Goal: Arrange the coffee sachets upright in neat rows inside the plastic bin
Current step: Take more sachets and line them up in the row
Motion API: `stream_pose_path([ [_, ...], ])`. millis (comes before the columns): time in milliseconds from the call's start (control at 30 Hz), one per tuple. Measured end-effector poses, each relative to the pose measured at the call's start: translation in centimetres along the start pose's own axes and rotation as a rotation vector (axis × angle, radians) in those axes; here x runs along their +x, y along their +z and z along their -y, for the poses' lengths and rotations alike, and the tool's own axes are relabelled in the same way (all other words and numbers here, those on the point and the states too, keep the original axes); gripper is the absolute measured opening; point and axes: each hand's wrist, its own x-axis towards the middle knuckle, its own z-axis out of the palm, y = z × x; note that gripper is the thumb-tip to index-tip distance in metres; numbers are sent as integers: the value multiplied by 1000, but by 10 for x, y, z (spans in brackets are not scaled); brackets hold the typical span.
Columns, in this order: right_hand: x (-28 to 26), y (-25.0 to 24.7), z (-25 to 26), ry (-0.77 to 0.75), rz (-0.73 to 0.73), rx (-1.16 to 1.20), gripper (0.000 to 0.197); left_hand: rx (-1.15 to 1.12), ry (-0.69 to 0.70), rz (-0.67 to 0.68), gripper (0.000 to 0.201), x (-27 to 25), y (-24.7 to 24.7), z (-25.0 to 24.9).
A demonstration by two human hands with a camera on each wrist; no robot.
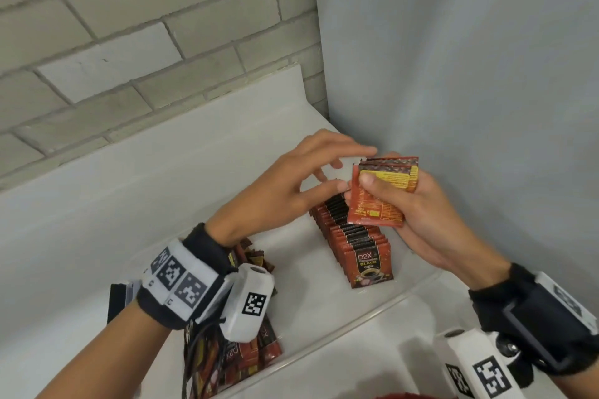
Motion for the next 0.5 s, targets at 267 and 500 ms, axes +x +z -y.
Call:
stream_pose_path([
  [267,-2,0,1,-19,98,-25,32,187,162,-44,25,7,1,2],
  [500,-1,1,1,26,194,-16,46,205,182,23,28,9,-3,-1],
])
